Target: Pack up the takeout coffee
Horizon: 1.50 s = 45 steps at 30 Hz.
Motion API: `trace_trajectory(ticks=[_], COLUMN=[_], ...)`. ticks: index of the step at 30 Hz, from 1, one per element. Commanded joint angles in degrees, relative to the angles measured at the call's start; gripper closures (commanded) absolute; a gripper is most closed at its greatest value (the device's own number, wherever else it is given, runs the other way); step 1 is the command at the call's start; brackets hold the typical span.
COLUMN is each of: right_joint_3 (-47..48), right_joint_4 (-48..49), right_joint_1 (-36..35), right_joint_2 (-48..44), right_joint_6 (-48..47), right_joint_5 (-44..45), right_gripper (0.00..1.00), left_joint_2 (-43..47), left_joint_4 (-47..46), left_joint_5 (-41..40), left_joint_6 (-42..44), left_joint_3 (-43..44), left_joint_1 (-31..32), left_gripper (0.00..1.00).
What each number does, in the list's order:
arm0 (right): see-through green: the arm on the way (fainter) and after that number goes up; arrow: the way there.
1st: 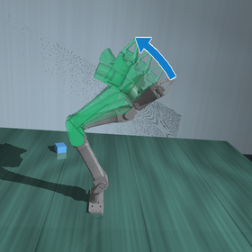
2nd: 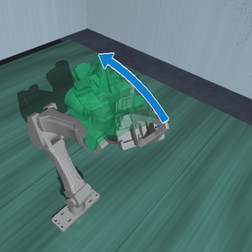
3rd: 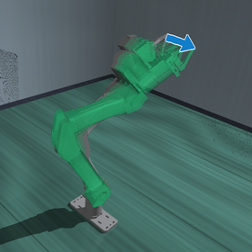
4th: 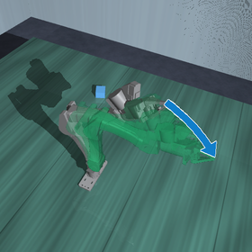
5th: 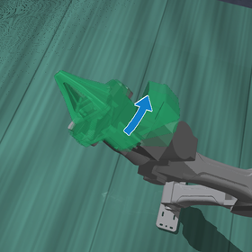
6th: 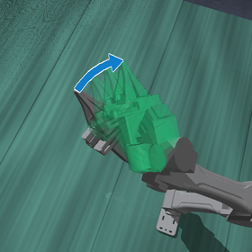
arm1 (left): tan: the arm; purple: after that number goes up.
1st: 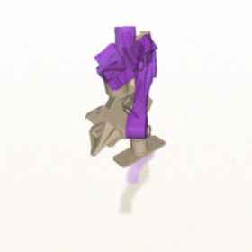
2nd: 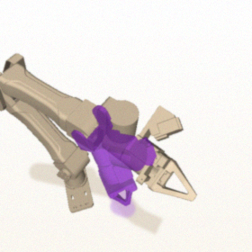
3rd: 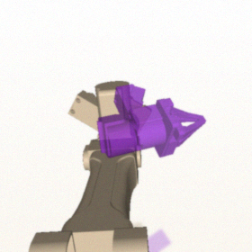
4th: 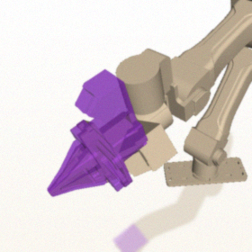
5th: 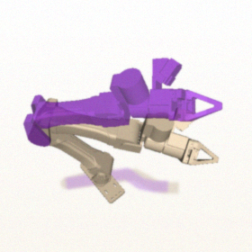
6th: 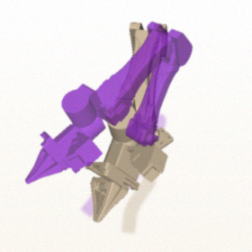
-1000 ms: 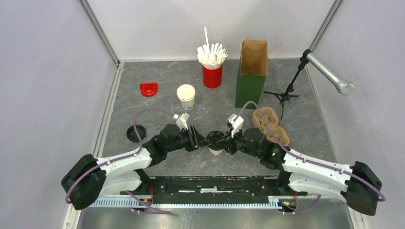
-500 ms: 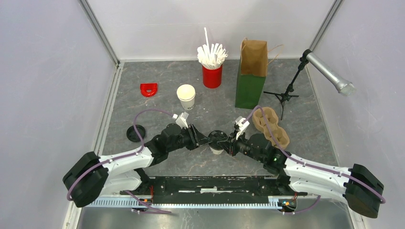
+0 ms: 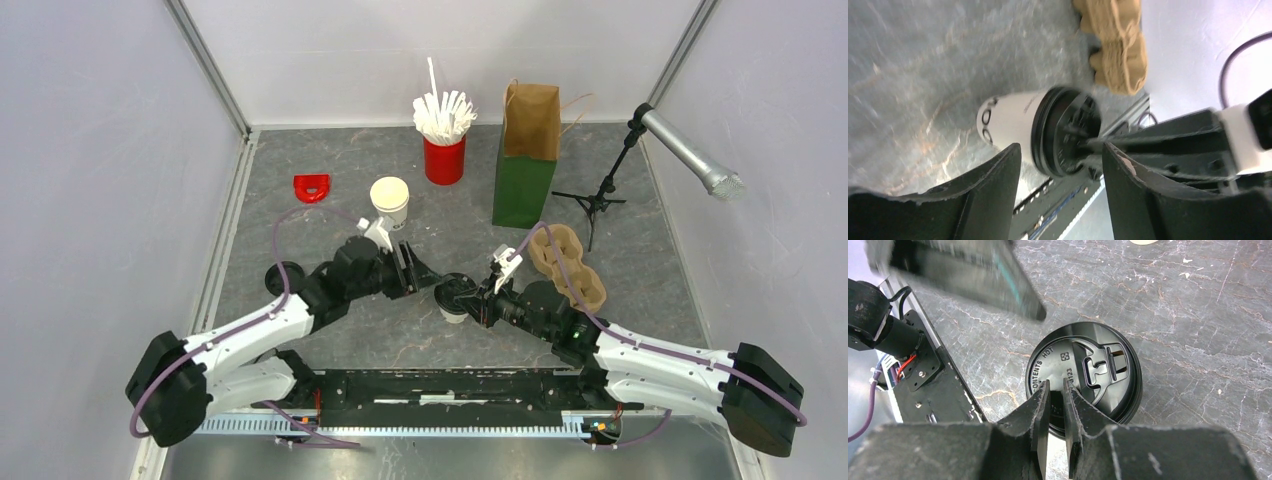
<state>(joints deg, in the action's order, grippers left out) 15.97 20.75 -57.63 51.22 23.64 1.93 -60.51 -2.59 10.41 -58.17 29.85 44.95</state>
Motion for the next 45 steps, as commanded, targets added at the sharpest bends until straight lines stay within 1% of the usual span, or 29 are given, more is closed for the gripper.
trace_trajectory(ticks=[1, 4, 8, 11, 16, 22, 29, 31, 34, 38, 41, 45], right_joint_3=[-2.08, -1.54, -1.18, -1.60, -2.21, -2.44, -4.55, -5.59, -6.85, -8.95, -10.61, -12.22], right_joint_4=[-14.08, -13.81, -13.81, -13.51, -13.02, -12.95, -11.97, -11.39, -10.53, -9.23, -8.13, -7.40], right_joint_1=[-0.12, -0.12, -0.12, -0.13, -0.13, -0.13, -0.05, -0.04, 0.10, 0.15, 0.28, 0.37], right_joint_2=[2.92, 3.24, 3.78, 3.73, 3.88, 4.01, 3.80, 3.70, 3.48, 3.38, 3.10, 2.62], right_joint_6=[-2.94, -3.50, -4.19, -4.59, -4.68, -4.77, -4.25, -3.83, -3.32, -2.51, -1.72, -1.09], right_joint_5=[-1.04, -1.19, -1.46, -1.59, -1.59, -1.67, -1.62, -1.69, -1.76, -1.76, -1.76, -1.78], right_gripper=[0.78, 0.78, 0.77, 0.77, 0.77, 0.77, 0.77, 0.77, 0.77, 0.78, 0.78, 0.78], left_joint_2=[-0.55, -4.55, -8.98, -11.13, -15.33, -19.74, -21.32, -21.44, -22.18, -25.11, -28.24, -31.37], left_joint_4=[6.00, 4.20, 2.77, 0.17, -5.31, -6.97, -9.69, -10.50, -14.82, -22.21, -22.35, -18.98], left_joint_5=[4.18, 11.14, 18.27, 19.72, 23.28, 22.36, 20.81, 19.64, 19.38, 21.29, 22.41, 20.30], left_joint_6=[12.10, 16.64, 21.39, 22.64, 21.15, 20.60, 17.79, 15.76, 10.72, 5.18, 4.65, 5.17], left_joint_3=[6.76, 8.79, 10.23, 10.30, 9.84, 9.73, 7.95, 6.12, 1.56, -3.49, -3.77, -4.10], left_joint_1=[-5.91, -8.17, -8.30, -8.32, -8.25, -8.29, -8.43, -8.71, -9.88, -10.88, -10.85, -10.81], left_gripper=[0.33, 0.34, 0.31, 0.27, 0.27, 0.31, 0.37, 0.40, 0.46, 0.48, 0.49, 0.51])
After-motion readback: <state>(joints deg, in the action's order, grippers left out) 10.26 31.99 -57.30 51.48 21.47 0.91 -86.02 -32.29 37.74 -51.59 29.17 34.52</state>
